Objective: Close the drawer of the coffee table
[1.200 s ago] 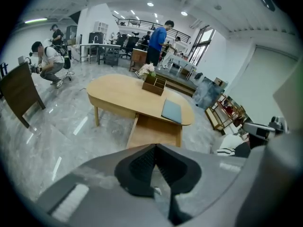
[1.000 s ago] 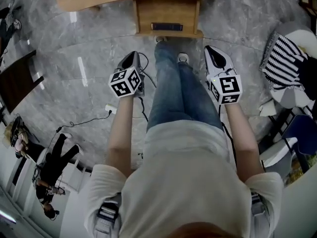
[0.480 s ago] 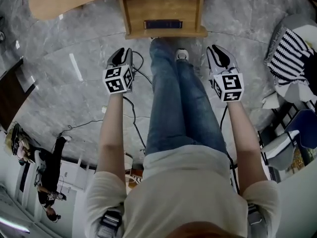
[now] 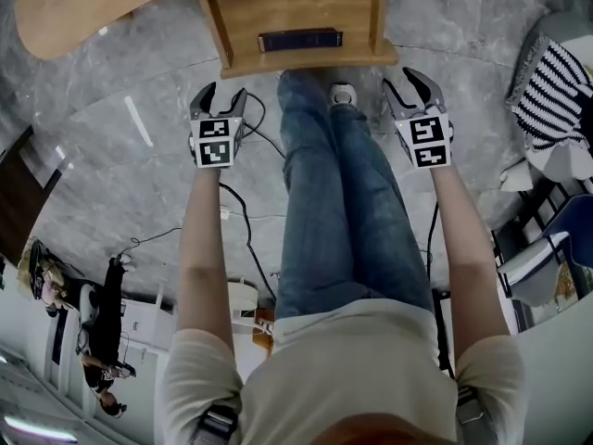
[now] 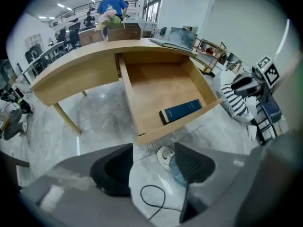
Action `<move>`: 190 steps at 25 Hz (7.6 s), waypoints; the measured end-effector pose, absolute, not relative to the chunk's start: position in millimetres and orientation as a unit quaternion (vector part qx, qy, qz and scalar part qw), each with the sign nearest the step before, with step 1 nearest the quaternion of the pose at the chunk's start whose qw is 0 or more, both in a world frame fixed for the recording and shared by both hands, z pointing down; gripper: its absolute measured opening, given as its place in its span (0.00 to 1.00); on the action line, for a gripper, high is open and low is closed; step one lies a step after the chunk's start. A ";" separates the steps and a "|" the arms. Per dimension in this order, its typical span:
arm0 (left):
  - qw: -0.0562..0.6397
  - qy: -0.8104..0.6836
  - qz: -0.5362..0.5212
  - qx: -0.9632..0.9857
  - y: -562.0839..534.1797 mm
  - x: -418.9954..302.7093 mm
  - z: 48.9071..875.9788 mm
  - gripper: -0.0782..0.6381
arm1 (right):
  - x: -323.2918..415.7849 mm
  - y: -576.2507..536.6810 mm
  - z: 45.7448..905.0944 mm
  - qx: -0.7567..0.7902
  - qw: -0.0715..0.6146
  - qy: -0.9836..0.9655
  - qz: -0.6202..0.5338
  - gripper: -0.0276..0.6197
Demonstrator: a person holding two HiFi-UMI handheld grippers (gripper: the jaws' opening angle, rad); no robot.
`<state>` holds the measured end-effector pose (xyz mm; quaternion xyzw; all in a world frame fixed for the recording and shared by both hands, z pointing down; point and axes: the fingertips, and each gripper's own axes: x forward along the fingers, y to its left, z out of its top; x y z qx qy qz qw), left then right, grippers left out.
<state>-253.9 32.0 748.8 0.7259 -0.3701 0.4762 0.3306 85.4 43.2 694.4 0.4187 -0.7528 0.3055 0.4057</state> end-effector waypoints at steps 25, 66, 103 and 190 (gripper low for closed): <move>0.276 -0.322 0.530 0.735 2.2 -235.3 817.5 0.55 | 97.3 31.4 807.4 0.333 0.537 -0.728 0.267 0.38; 0.286 -0.346 0.498 0.743 -21.6 -233.1 741.9 0.52 | 99.7 10.7 733.0 0.357 0.507 -0.726 0.298 0.36; 0.256 -0.372 0.473 0.757 -150.3 -218.6 738.1 0.52 | 113.4 -117.8 731.7 0.375 0.506 -0.730 0.267 0.36; 0.344 -0.525 0.156 0.762 -31.6 -95.8 408.0 0.11 | 37.4 -39.1 372.2 0.478 0.164 -0.828 0.243 0.04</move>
